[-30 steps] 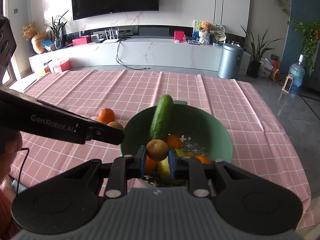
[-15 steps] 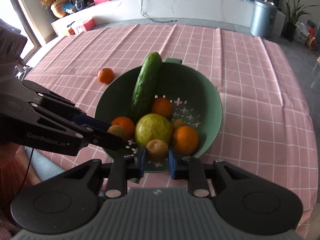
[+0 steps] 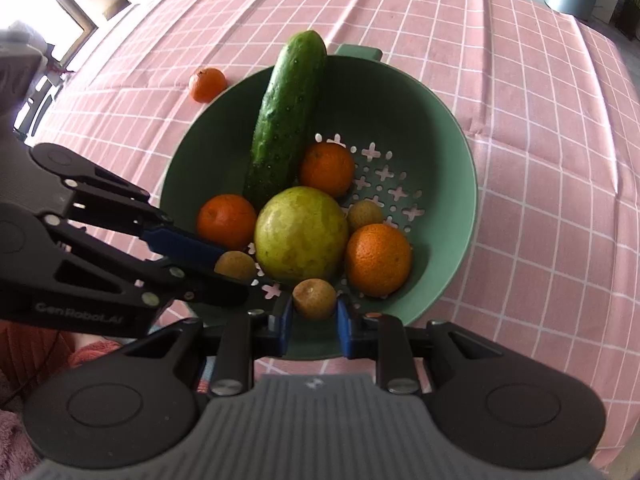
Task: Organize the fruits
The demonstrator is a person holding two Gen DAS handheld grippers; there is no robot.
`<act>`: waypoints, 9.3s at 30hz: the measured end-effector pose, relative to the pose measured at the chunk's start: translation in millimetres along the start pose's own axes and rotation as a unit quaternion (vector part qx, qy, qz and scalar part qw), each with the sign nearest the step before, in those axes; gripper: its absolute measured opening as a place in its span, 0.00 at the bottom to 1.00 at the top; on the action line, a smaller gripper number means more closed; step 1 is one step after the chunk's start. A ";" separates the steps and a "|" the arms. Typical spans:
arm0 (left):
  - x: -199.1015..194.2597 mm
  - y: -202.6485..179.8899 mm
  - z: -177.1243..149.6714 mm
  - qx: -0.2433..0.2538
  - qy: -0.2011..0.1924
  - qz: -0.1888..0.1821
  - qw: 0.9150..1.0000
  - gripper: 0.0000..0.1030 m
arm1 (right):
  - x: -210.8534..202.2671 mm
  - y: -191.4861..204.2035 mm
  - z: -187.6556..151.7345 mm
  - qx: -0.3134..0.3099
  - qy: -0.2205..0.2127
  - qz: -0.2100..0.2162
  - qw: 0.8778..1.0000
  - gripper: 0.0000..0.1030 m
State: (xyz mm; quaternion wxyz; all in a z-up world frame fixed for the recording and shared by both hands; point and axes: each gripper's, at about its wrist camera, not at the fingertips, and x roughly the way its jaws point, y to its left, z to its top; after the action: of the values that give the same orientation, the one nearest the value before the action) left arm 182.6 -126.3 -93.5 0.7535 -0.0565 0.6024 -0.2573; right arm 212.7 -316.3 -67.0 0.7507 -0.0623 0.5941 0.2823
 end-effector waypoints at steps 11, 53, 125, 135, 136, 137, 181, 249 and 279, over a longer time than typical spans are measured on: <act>7.4 -4.5 4.1 0.008 0.012 -0.002 1.000 0.28 | 5.5 7.3 6.5 -0.037 0.029 -0.012 0.999 0.19; -144.5 54.0 -75.8 0.082 -0.242 0.084 0.963 0.47 | -30.4 159.6 -28.9 0.066 -0.286 -0.067 0.953 0.37; -79.3 184.4 -19.9 0.049 -0.286 0.113 0.950 0.69 | 79.3 168.5 64.8 0.058 -0.338 -0.232 0.911 0.23; -50.0 163.9 -12.2 0.105 -0.254 0.157 0.949 0.69 | 58.7 142.0 56.2 0.128 -0.349 -0.159 0.915 0.24; -48.1 163.5 -11.1 0.104 -0.252 0.160 0.949 0.69 | 57.4 141.6 54.4 0.129 -0.350 -0.156 0.914 0.24; -46.1 163.4 -9.7 0.101 -0.250 0.161 0.949 0.69 | 56.2 141.0 53.2 0.130 -0.352 -0.151 0.914 0.24; -34.6 -19.6 24.4 0.166 -0.186 0.049 0.967 0.47 | -37.9 33.4 -68.0 0.227 -0.337 -0.169 0.898 0.24; -64.1 28.7 -17.9 0.060 -0.204 0.079 0.974 0.57 | 2.8 34.9 -18.2 0.208 -0.266 -0.140 0.931 0.37; -142.5 -23.1 -139.8 0.036 -0.388 0.308 0.868 0.92 | -94.1 155.7 -144.1 0.141 -0.458 -0.119 0.870 0.96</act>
State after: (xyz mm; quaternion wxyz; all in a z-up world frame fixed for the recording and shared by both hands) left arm 24.1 -49.8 3.5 0.9689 0.0637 0.2390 0.0088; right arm -1.0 -281.3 16.6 0.9672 0.1099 0.2053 0.1012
